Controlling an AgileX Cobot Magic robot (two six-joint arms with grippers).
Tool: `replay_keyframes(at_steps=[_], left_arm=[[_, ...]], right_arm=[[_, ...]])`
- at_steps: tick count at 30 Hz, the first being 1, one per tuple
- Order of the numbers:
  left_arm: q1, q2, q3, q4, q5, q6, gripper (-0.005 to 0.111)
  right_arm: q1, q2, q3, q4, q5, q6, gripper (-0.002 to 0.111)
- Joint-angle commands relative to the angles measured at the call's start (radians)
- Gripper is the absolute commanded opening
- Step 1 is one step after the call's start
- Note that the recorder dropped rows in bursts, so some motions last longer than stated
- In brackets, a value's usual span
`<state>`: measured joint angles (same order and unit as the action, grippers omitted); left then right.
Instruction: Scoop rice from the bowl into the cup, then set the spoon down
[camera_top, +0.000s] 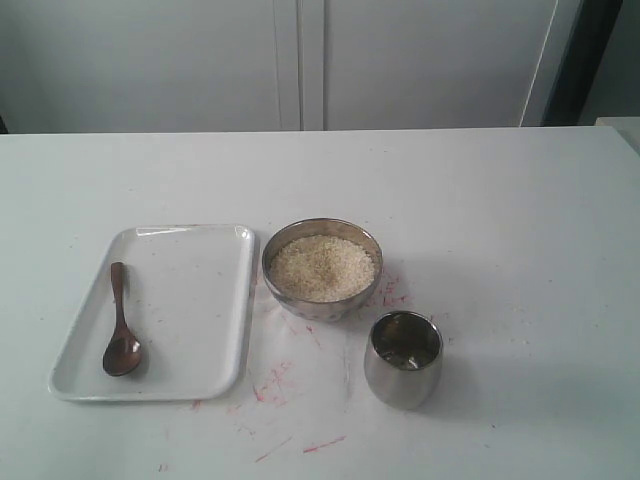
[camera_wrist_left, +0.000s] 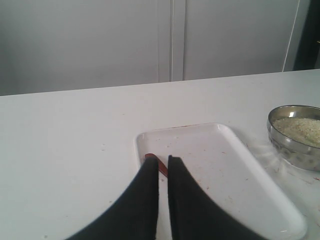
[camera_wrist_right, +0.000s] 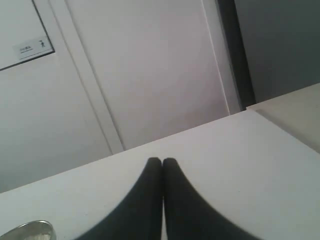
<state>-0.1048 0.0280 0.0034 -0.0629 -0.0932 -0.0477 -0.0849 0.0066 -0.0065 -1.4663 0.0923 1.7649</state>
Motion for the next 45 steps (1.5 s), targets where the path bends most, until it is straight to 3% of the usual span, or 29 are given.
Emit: replay_keyframes(at_steps=[1,30,38,45], left_arm=[[0.001,0.002,-0.003,-0.004,-0.011,-0.001,0.014],[-0.011,0.002,-0.003,-0.004,-0.011,-0.001,0.014],[-0.011,0.002,-0.003,-0.004,-0.011,-0.001,0.014],[-0.011,0.002,-0.003,-0.004,-0.011,-0.001,0.014]], right_arm=[[-0.034,-0.007,0.007,-0.008,-0.002,-0.009,0.000],[-0.034,-0.007,0.007,-0.002,-0.012,-0.009,0.000],[-0.034,-0.007,0.007,-0.261,-0.202,-0.009,0.000],[-0.034,-0.007,0.007,-0.278,-0.259,-0.009,0.000]])
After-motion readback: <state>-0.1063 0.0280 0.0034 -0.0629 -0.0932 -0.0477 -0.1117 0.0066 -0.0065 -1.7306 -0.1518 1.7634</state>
